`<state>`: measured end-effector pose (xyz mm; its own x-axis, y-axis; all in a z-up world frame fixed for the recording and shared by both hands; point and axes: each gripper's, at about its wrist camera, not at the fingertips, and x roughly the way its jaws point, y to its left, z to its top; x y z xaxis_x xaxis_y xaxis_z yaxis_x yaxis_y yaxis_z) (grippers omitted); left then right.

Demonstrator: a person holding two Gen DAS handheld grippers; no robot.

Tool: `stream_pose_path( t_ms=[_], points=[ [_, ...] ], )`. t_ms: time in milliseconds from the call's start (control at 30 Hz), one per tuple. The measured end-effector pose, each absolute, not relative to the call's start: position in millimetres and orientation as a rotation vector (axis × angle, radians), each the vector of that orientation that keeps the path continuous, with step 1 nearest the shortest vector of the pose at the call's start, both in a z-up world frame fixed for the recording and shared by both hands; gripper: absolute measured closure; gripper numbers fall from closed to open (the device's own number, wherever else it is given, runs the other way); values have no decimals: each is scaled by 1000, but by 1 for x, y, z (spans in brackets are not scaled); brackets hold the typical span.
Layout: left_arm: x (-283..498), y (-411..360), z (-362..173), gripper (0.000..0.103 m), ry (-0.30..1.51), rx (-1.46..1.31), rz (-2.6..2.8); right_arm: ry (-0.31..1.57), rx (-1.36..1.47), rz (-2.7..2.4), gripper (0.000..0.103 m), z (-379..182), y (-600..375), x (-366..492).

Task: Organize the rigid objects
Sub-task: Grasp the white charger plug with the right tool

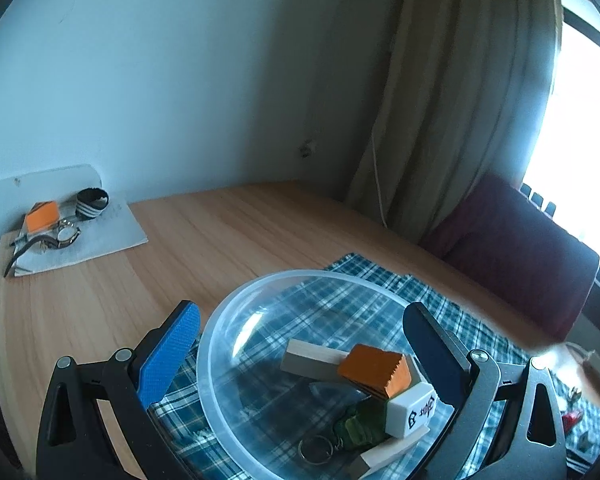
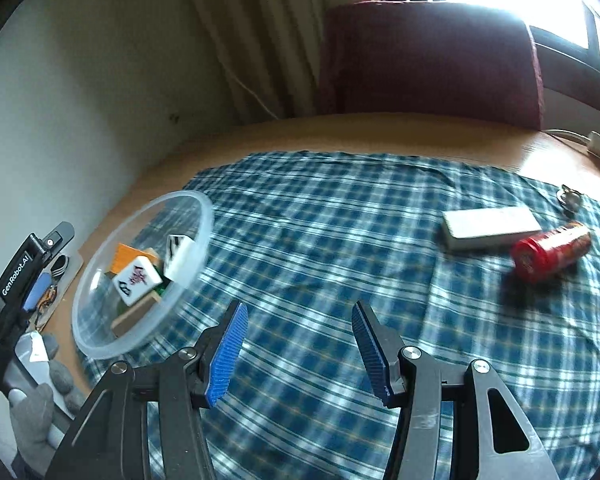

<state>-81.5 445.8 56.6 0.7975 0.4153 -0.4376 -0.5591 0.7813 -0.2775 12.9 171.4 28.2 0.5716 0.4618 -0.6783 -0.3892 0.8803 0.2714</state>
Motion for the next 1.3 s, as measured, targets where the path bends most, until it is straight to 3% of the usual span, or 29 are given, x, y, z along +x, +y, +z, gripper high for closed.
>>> stream_pose_path(
  t_ms=[600,800,867,1300],
  points=[
    [-57,375,59,1,476,-281,376,792,171,366,45,30,82,14],
    [-45,348,62,1,516,-263,292,755,211,265,40,36,46,20],
    [-40,339,63,1,535,-261,261,749,230,223,32,36,33,23],
    [-24,293,67,1,599,-229,131,778,284,19,22,26,-36,42]
  ],
)
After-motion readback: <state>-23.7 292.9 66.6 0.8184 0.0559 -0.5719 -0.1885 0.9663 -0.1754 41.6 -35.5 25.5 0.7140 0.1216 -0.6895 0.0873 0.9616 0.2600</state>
